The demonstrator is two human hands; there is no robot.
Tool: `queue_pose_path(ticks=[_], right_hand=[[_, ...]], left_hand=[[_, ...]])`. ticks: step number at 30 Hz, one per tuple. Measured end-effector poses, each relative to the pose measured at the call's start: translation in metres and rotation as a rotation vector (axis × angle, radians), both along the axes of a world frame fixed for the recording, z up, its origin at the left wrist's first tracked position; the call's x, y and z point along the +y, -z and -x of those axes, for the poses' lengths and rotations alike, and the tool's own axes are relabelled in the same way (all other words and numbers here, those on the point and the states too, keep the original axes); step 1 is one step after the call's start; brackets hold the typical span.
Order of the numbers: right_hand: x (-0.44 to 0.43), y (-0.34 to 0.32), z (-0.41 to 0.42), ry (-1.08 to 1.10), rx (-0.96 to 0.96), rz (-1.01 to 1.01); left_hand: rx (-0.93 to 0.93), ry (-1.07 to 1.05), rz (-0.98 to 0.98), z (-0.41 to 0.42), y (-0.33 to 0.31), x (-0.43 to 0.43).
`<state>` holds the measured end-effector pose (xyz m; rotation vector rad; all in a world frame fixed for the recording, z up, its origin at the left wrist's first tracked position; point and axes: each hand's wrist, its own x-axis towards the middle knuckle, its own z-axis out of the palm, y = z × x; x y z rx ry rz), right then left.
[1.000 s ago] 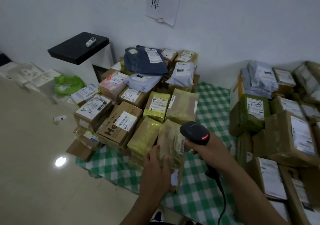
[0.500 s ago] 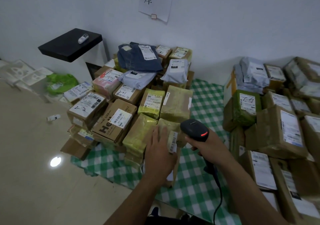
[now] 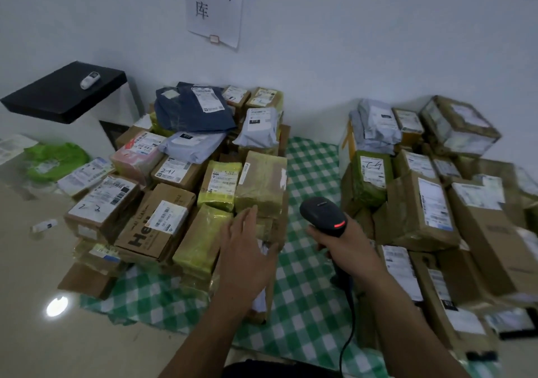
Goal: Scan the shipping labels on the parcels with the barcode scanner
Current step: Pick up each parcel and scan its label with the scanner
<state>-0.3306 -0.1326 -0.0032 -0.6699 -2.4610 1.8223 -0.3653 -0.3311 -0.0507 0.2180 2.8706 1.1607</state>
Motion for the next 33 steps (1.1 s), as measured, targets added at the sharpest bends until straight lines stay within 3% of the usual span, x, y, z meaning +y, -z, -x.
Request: queue_pose_path(ticks=[3,5,12,19,22,27,33], right_hand=[[0.018,-0.018,-0.009,0.084,0.038,0.021],[0.035,-0.031,-0.013,0.133,0.060,0.037],[0.118,-0.054,0.010,0.392,0.071,0.128],[0.205,-0.036,0.058,0.500,0.061,0.176],[0.230,-0.019,0.074,0.525,0.025,0.184],[0.256,0.006,0.084,0.574,-0.012,0.213],[0.265,0.019,0.093,0.621,-0.038,0.209]], left_hand=[[0.025,0.085,-0.276,0.014,-0.039,0.029],[-0.004,0.181,-0.355,0.033,-0.052,0.058],[-0.069,0.431,-0.171,0.116,-0.059,0.183],[-0.112,0.617,-0.050,0.167,-0.031,0.288],[-0.217,0.600,-0.101,0.184,-0.001,0.321],[-0.622,0.450,-0.384,0.198,0.037,0.342],[-0.801,0.358,-0.526,0.192,0.061,0.345]])
